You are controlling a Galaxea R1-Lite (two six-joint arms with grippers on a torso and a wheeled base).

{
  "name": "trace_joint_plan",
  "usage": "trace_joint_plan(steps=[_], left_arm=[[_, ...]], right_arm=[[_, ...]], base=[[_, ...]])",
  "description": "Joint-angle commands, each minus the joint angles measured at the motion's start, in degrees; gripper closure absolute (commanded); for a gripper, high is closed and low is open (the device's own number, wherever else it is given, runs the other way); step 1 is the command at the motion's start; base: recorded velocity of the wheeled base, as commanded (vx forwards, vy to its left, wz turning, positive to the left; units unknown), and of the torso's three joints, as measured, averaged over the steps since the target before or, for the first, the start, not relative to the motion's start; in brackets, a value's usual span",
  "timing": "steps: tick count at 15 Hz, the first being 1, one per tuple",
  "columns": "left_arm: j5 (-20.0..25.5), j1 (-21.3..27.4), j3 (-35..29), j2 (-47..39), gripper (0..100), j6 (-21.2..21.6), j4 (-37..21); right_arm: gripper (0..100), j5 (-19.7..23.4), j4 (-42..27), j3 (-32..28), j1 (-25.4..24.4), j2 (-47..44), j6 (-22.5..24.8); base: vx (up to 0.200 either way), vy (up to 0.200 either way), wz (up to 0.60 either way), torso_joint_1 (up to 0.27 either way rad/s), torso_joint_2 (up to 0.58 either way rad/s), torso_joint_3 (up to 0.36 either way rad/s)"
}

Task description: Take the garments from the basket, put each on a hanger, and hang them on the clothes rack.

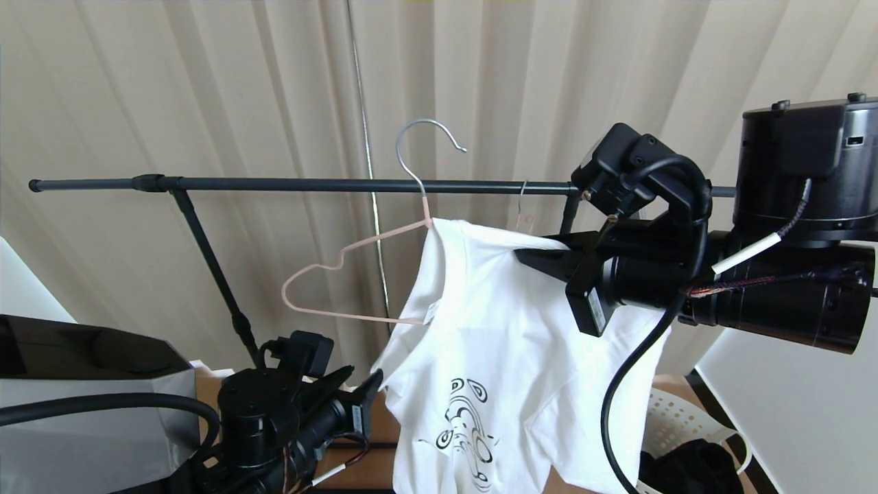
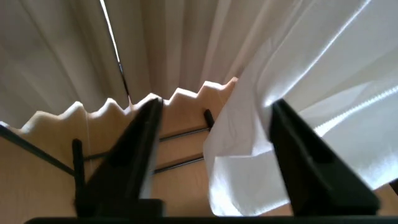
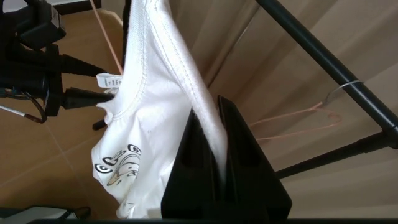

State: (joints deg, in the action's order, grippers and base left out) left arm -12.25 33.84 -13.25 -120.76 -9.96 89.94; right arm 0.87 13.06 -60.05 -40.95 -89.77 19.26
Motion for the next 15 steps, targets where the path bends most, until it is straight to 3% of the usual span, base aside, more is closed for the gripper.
trace_joint_plan(steps=[1, 8, 12, 15], left_arm=[[-0.14, 0.08, 0.59, 2.2, 100, 0.03, 0.06], [-0.14, -3.61, 3.32, 7.47, 100, 1.08, 0.06], [-0.23, -5.19, 3.67, 7.64, 100, 1.17, 0.06], [-0.14, -7.65, 3.5, 8.0, 100, 2.05, 0.06]], right_arm=[[100, 0.1, 0.04, 0.72, 1.13, -0.14, -0.1], [100, 4.41, 0.65, 6.61, 5.26, 1.71, -2.12], [100, 5.81, 10.41, 13.21, 7.64, 0.39, -2.12], [100, 6.17, 11.29, 13.64, 9.13, 0.65, -2.12]], base=[[0.0, 0.0, 0.0, 0.0, 0.0, 0.0], [0.0, 0.0, 0.0, 0.0, 0.0, 0.0], [0.0, 0.0, 0.0, 0.0, 0.0, 0.0], [0.0, 0.0, 0.0, 0.0, 0.0, 0.0]])
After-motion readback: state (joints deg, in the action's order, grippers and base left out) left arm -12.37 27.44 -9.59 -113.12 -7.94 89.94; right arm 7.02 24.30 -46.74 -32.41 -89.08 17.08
